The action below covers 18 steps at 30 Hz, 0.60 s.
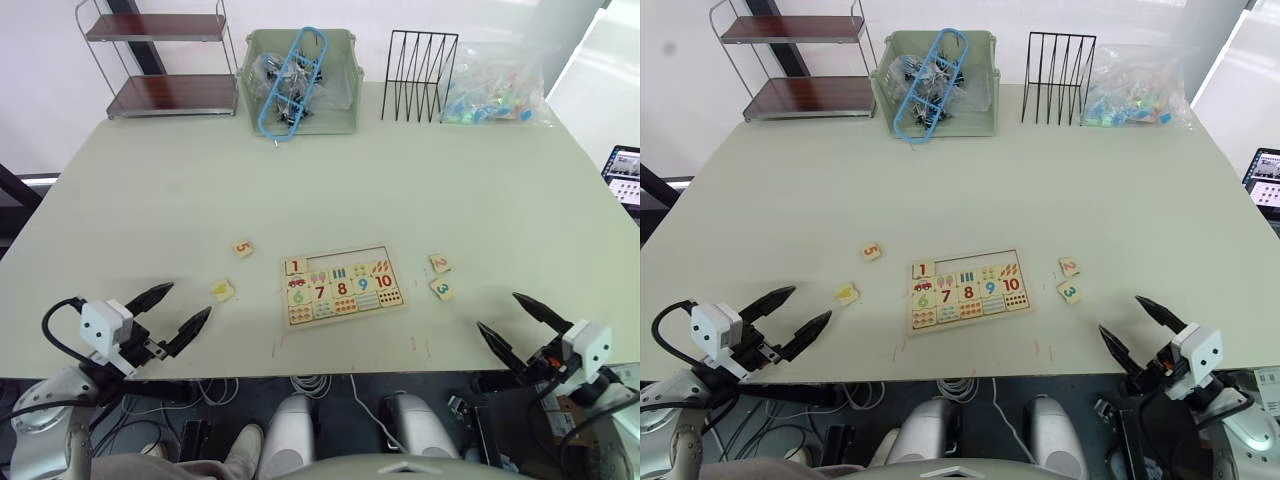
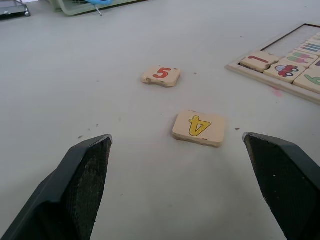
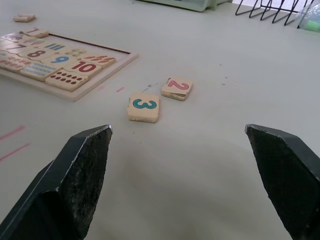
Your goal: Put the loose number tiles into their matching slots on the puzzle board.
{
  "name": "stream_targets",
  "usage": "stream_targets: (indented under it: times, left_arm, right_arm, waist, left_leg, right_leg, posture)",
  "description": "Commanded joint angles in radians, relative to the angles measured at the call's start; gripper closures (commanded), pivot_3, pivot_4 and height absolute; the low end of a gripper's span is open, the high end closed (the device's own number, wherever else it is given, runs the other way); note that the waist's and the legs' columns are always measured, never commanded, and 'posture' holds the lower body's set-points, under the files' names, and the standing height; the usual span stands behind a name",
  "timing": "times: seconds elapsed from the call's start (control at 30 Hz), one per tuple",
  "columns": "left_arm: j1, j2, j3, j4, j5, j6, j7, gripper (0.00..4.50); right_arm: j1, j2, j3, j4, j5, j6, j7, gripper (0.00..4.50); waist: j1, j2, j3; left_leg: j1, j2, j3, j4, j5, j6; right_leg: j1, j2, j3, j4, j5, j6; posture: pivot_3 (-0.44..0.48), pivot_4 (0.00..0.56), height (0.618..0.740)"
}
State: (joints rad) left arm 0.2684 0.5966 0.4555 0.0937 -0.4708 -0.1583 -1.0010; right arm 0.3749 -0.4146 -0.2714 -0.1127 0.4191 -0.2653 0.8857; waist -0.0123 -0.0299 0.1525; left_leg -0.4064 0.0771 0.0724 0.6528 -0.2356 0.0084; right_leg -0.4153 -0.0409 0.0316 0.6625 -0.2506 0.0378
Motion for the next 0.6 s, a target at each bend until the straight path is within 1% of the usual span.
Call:
stream_targets:
  times: [0.03,0.17,0.3,0.47,0.53,0.6]
  left_arm:
    - [-0.018,0.037,-0.005,0.003,0.0,-0.023,-0.044,0.0]
    - [-0.072,0.1,0.001,0.045,-0.014,-0.016,-0.111,0.0]
    - [-0.119,0.15,-0.01,0.084,-0.026,-0.022,-0.191,0.0]
    - [-0.181,0.19,-0.03,0.107,-0.046,0.006,-0.285,0.0]
    - [-0.204,0.2,-0.038,0.118,-0.052,0.013,-0.319,0.0]
    - [-0.225,0.209,-0.045,0.133,-0.054,0.015,-0.352,0.0]
  right_arm:
    - [-0.013,-0.014,0.009,-0.061,0.011,0.021,-0.017,0.03]
    - [-0.057,-0.018,0.029,-0.12,-0.022,0.088,-0.094,0.03]
    - [-0.105,-0.036,0.04,-0.162,-0.015,0.266,-0.189,0.03]
    - [-0.183,-0.054,0.094,-0.235,-0.052,0.439,-0.286,0.03]
    - [-0.209,-0.067,0.13,-0.268,-0.107,0.512,-0.336,0.03]
    - [-0.235,-0.063,0.157,-0.302,-0.107,0.595,-0.37,0.03]
  waist:
    - [0.0,0.0,0.0]
    - [0.0,0.0,0.0]
    - [0.0,0.0,0.0]
    - [-0.001,0.001,0.0]
    - [-0.001,0.0,0.0]
    - [-0.001,0.0,0.0]
  left_leg:
    - [0.0,0.0,0.0,0.0,0.0,0.0]
    - [0.0,0.0,0.0,0.0,0.0,0.0]
    - [0.0,0.0,0.0,0.0,0.0,0.0]
    - [-0.002,0.0,0.0,0.0,0.0,0.0]
    - [-0.002,0.0,0.0,0.0,0.0,0.0]
    - [-0.002,0.0,0.0,0.0,0.0,0.0]
  right_leg:
    - [0.0,0.0,0.0,0.0,0.0,0.0]
    - [0.0,0.0,0.0,0.0,0.0,0.0]
    - [0.0,0.0,0.0,0.0,0.0,-0.001]
    - [-0.001,0.0,0.0,0.0,0.001,-0.001]
    - [-0.002,0.0,-0.001,0.0,0.001,-0.001]
    - [-0.002,0.0,-0.001,0.0,0.001,-0.001]
  posture:
    - [0.0,0.15,0.74]
    - [0.0,0.15,0.74]
    - [0.0,0.15,0.74]
    - [0.0,0.15,0.74]
    - [0.0,0.15,0.74]
    - [0.0,0.15,0.74]
